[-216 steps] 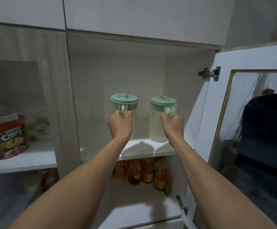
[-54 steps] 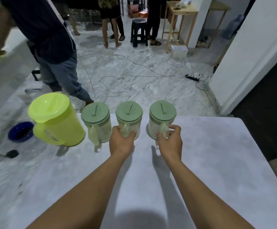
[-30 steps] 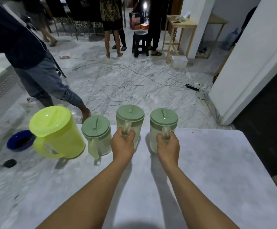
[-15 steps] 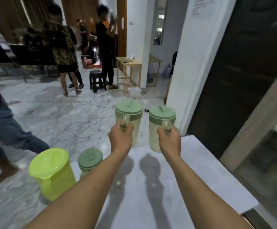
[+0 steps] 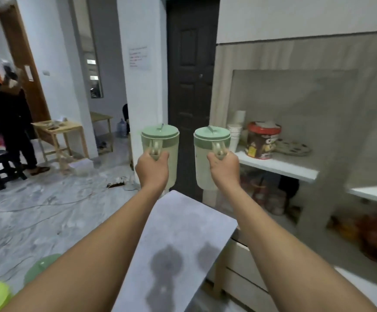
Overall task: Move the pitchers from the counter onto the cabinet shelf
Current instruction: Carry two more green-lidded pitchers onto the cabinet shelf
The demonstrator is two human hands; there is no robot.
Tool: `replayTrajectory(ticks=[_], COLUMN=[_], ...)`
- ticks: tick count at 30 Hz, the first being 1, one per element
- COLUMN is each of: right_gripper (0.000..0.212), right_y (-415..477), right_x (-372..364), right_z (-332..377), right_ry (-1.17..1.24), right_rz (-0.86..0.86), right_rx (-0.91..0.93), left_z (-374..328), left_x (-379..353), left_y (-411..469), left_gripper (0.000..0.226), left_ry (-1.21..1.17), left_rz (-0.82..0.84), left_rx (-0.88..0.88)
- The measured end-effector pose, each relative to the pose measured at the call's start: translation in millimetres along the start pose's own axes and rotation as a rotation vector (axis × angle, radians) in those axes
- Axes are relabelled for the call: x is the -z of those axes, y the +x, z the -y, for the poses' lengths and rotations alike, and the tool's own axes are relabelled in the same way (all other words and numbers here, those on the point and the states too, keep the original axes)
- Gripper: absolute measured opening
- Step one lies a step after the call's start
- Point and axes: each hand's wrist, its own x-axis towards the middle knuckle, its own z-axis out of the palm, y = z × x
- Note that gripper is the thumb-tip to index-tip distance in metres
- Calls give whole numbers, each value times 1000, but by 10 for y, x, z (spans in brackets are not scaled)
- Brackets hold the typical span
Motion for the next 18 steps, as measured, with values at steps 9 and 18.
replayTrajectory(ticks=[9, 18], right_gripper=[12, 14], right_y=[85, -19], right_x=[1876, 3768], right_z=[162, 186], right_ry=[-97, -198], right_rz=[-282, -470], right_rx=[24, 14], left_z=[-884, -1581], left_x=[-1109, -2205], left_y=[-949, -2244], left_gripper=[17, 15], left_ry=[-122, -224], left_rz=[253, 481], left_rx=[-122, -172])
